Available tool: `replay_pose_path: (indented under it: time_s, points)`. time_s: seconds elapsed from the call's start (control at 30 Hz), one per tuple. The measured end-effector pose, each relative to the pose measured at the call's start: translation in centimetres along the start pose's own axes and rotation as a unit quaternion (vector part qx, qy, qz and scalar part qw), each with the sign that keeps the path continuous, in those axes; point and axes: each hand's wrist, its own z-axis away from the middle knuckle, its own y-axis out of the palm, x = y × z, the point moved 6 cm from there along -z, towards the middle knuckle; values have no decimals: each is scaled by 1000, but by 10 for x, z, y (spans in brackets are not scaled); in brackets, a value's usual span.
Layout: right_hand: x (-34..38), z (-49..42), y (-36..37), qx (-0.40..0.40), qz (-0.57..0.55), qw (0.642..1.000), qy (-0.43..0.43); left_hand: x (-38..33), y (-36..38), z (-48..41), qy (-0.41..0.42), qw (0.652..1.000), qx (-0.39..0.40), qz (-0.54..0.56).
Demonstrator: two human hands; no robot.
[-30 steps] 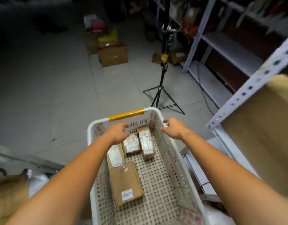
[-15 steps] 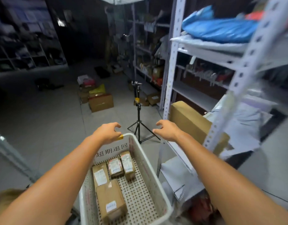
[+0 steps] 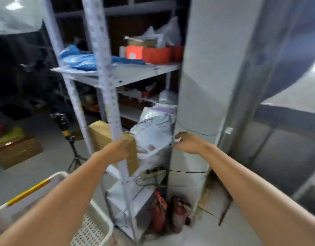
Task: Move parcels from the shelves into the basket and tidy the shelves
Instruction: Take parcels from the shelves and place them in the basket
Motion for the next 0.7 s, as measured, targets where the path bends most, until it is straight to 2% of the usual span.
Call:
replay_pose_path:
  time_s: [0.17,0.33,0.53,0.7]
  points:
    - [-125,54,-85,-85,26,987,131,-155,11,-39,133,991,19,2]
    - [-206,131,-139,-147,7,958,247,-298,38,-67,266,963,39,-10]
    - [-260,218,-160,-223,-11,898,378,-434,71,-56,433,897,79,-37]
    - [-270,296,-152,-260,-23,837,480,-508,103,-23,530,839,122,-28]
